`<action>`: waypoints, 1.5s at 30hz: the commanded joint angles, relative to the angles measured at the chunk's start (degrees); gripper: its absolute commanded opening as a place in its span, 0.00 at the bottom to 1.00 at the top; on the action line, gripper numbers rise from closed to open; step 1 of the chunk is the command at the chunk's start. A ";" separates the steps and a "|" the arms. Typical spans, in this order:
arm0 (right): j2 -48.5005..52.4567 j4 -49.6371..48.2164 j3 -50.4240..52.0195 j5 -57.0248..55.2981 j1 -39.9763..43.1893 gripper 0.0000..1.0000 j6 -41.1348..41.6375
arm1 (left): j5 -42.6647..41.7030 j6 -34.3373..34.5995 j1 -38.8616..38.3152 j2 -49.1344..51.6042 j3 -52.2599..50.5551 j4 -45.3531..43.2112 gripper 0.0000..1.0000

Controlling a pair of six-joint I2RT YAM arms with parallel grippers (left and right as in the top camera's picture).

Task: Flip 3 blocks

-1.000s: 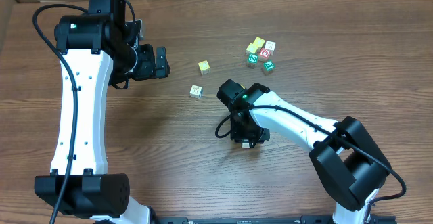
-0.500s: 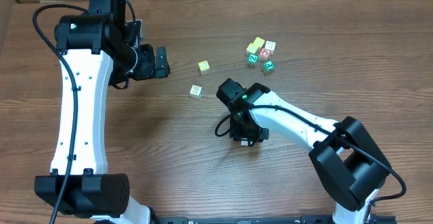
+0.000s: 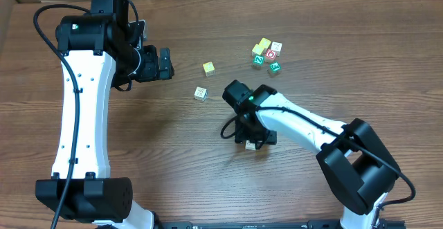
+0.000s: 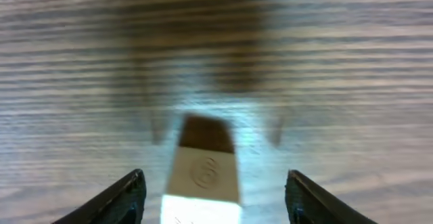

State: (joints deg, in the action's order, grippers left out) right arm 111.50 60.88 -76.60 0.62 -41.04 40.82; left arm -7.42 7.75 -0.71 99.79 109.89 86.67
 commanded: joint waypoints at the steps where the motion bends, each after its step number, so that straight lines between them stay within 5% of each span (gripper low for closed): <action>1: -0.37 1.68 -9.01 -0.70 3.80 0.70 -0.50 | 0.39 0.59 0.31 0.50 1.16 0.02 1.00; 2: -0.37 1.99 -11.15 -0.35 4.79 0.72 -0.52 | 0.39 0.59 0.31 0.50 1.16 0.02 1.00; 4: -0.37 0.79 -14.14 0.55 6.40 1.00 -0.50 | 0.37 0.59 0.31 0.50 1.16 0.02 1.00; 10: -0.24 -10.45 -14.10 3.19 8.61 1.00 2.93 | 0.39 0.59 0.31 0.50 1.16 0.02 1.00; 13: 0.02 -15.43 -12.13 -0.13 8.00 0.91 4.26 | 0.39 0.59 0.31 0.50 1.16 0.02 1.00; 18: 2.03 -19.93 -11.76 -1.81 6.10 0.77 -12.52 | 0.39 0.59 0.31 0.50 1.16 0.02 1.00; 26: 5.60 -17.97 -11.74 -6.12 6.05 0.84 -24.85 | 0.37 0.59 0.31 0.50 1.16 0.02 1.00; 33: 7.30 -17.33 -11.74 -9.64 6.54 0.75 -26.45 | 0.39 0.59 0.31 0.50 1.16 0.02 1.00; 36: 7.87 -18.36 -11.74 -9.60 6.67 0.59 -30.53 | 0.39 0.59 0.31 0.50 1.16 0.02 1.00; 45: 8.15 -18.78 -11.72 -9.14 6.64 0.59 -36.44 | 0.37 0.59 0.31 0.50 1.16 0.02 1.00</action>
State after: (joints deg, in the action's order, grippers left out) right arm 118.85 42.44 -88.68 -8.16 -34.59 7.33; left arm -7.40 7.75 -0.71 99.79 109.89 86.65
